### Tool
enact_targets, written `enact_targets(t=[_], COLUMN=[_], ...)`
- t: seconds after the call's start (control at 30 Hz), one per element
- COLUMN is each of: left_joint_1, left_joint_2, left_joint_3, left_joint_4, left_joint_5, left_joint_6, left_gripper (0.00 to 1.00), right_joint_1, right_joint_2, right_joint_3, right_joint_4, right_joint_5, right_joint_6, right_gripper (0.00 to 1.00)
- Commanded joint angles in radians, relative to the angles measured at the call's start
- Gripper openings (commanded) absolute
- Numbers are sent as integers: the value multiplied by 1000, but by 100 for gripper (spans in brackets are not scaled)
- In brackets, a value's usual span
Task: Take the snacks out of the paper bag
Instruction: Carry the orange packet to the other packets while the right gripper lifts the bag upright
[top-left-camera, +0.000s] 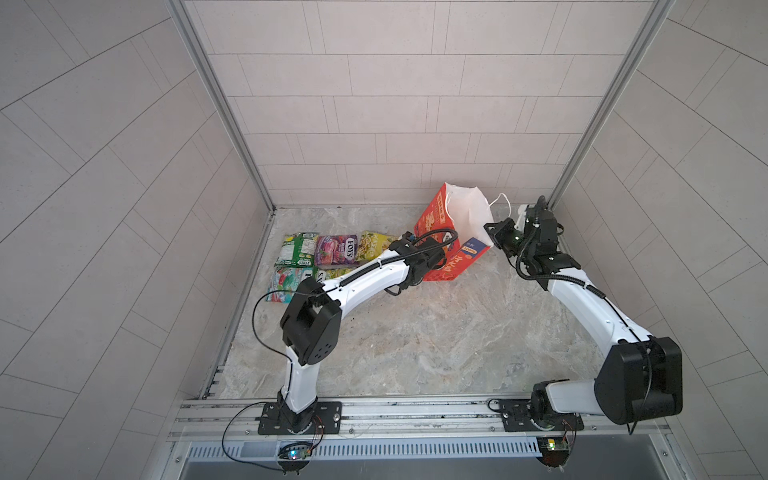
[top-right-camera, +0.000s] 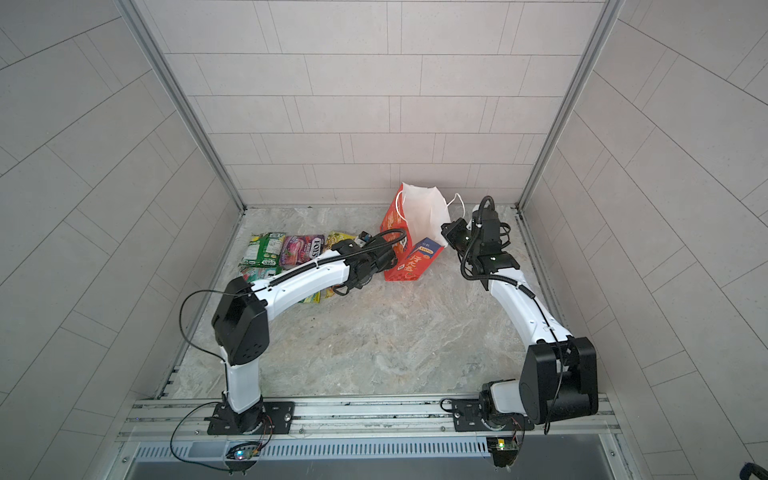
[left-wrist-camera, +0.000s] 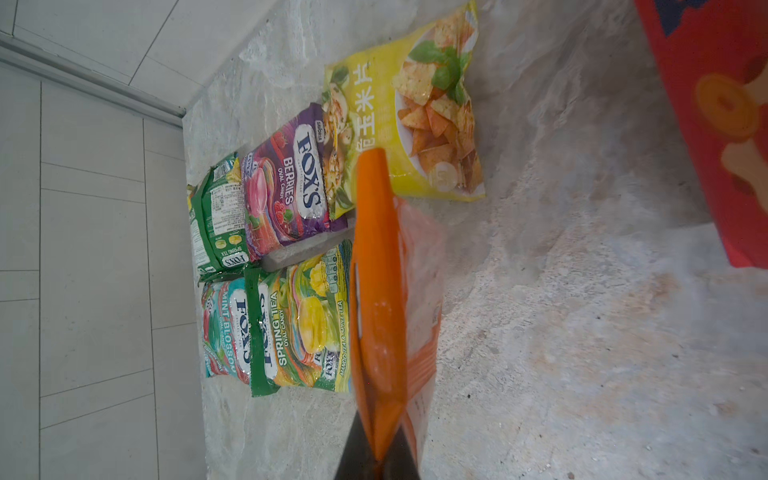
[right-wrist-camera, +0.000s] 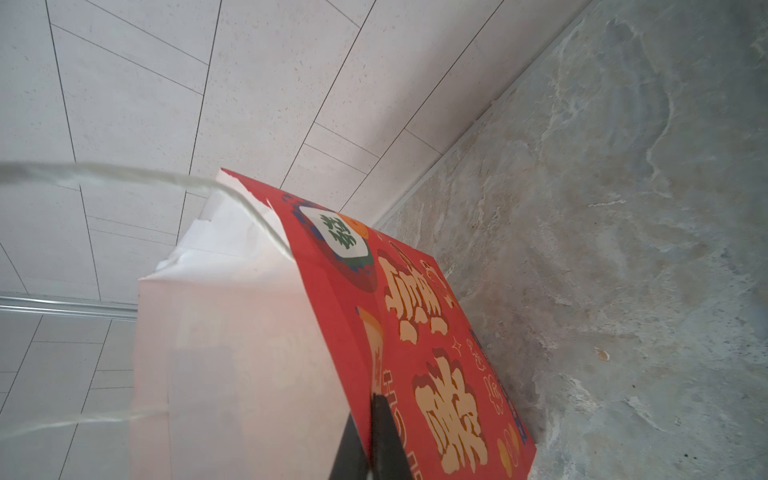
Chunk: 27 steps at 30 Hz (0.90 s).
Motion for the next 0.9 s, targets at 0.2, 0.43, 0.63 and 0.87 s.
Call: enact_targets(t=[0.2, 0.43, 0.63, 0.87], left_joint_1=[12, 59, 74, 65], left_joint_2=[141, 183, 180, 146], left_joint_3=[122, 119, 129, 117], left_joint_4=[-156, -147, -125, -109], left_joint_5=[-79, -57, -14, 38], left_joint_6=[-66, -55, -36, -9], left_gripper=[0, 8, 30, 41], right_joint_1=[-6, -7, -7, -7], right_joint_2=[14, 15, 18, 10], right_joint_3=[35, 38, 53, 62], right_joint_4=[10, -8, -34, -50], right_joint_5=[-35, -28, -19, -4], right_joint_6=[-7, -36, -51, -56], right_gripper=[0, 0, 0, 0])
